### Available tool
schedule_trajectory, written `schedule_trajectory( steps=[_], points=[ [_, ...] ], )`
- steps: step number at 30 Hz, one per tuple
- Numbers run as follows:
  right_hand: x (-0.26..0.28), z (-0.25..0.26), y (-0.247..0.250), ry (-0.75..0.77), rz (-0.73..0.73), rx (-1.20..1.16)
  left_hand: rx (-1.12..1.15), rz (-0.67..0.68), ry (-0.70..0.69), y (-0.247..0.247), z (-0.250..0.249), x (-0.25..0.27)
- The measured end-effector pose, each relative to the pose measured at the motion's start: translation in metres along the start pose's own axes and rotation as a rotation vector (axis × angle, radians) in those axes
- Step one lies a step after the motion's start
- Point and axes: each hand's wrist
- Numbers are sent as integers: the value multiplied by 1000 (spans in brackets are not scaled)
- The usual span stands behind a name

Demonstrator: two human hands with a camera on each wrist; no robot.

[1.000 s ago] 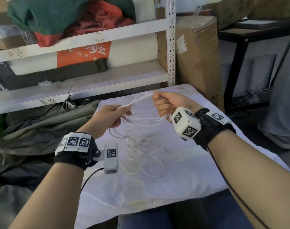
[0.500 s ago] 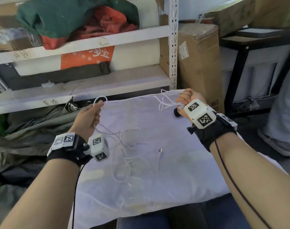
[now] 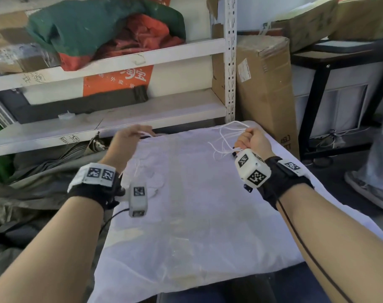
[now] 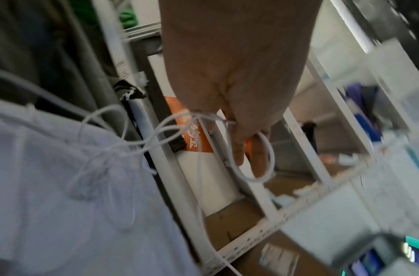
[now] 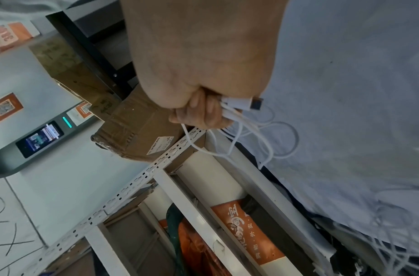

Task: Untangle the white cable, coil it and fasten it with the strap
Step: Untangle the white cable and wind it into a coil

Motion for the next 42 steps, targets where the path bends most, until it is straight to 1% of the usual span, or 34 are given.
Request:
schedule_trajectory(
  steps=[1,3,4,5,6,7,8,10,11,13,16,18,20,24,25,27,29,30,32,36,38,40,42],
  points=[
    [1,0,-1,-2,9,11,-111,111,-24,-6,4,4],
    [2,0,-3,-43,46,35,-361,386,-13,-17,11,12],
    [3,1,-4,-79,77,55,-453,510,40,-21,14,15],
    [5,1,-5,-114,111,87,-496,605,105,-25,14,20],
    [7,1,-6,-145,148,131,-475,642,163,-28,12,22],
    [9,1,-9,-168,181,190,-419,618,185,-31,8,24],
    [12,1,-11,-182,208,263,-357,555,173,-34,4,23],
    [18,0,-17,-192,259,449,-257,422,90,-41,-9,21],
    [20,-1,-19,-201,297,544,-203,391,58,-46,-17,21],
    [24,-5,-24,-237,385,703,-105,404,25,-59,-33,22],
    [31,-9,-31,-301,537,887,-82,455,7,-80,-45,24],
    [35,-9,-33,-323,627,924,-83,423,35,-89,-42,24],
    [37,-5,-32,-304,669,902,-34,388,102,-92,-35,27],
    [33,5,-22,-254,633,802,84,374,210,-85,-19,29],
    [31,5,-18,-242,611,802,160,391,240,-81,-16,29],
    [30,2,-13,-235,568,843,404,427,316,-73,-14,29],
    [30,-2,-10,-262,539,885,633,425,368,-67,-15,29],
    [30,-3,-9,-280,530,894,694,422,375,-66,-16,29],
    [29,-3,-10,-311,525,896,720,445,370,-63,-16,28],
    [29,-2,-10,-372,524,899,595,592,351,-50,-15,28],
    [30,-4,-8,-394,529,939,643,647,371,-47,-12,30],
    [31,-8,-5,-402,533,982,667,674,371,-47,-9,30],
    [31,-12,-4,-406,547,1012,657,656,352,-48,-7,31]
  ],
)
Point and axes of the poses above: each hand's wrist, its own x-axis away from the middle knuckle, its own y-axis out of the back of the hand, z = x × y, and after that the axes turned 3 degrees about -z, right-handed
